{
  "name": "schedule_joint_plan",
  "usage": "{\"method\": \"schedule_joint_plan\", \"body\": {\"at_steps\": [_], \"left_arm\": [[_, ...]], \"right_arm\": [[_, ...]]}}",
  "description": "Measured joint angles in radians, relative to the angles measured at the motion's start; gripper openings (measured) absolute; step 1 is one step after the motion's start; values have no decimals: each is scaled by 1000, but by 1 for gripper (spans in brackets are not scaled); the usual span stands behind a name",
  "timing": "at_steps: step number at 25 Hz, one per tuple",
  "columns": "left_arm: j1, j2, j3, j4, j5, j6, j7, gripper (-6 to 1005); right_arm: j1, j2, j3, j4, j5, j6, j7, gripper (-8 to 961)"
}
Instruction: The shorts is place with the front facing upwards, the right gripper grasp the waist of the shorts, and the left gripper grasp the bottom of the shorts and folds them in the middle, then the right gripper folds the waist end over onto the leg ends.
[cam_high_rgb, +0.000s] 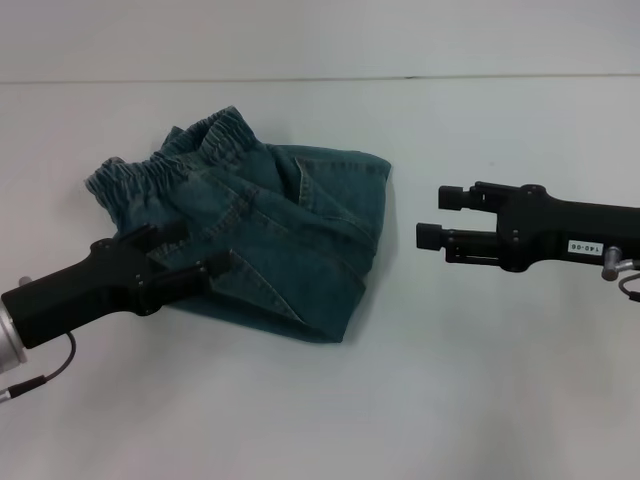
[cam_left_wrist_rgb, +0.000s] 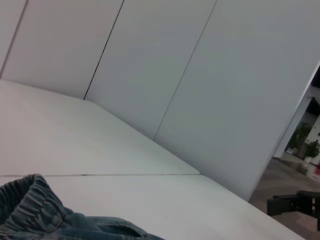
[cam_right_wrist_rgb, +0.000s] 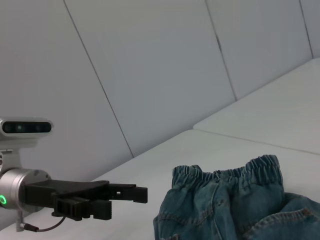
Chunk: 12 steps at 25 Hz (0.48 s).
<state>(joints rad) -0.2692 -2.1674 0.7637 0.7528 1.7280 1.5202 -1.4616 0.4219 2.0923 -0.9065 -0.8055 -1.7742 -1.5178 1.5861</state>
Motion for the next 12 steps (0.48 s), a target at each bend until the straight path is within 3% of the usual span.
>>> {"method": "schedule_joint_plan", "body": {"at_steps": [3, 12], "left_arm": [[0, 0, 0, 2, 0, 2, -1, 947], [1, 2, 1, 3, 2, 4, -10, 947]], "right_arm": [[3, 0, -1, 0, 0, 3, -1, 818], [6, -1, -2, 0, 1, 15, 8, 818]]}}
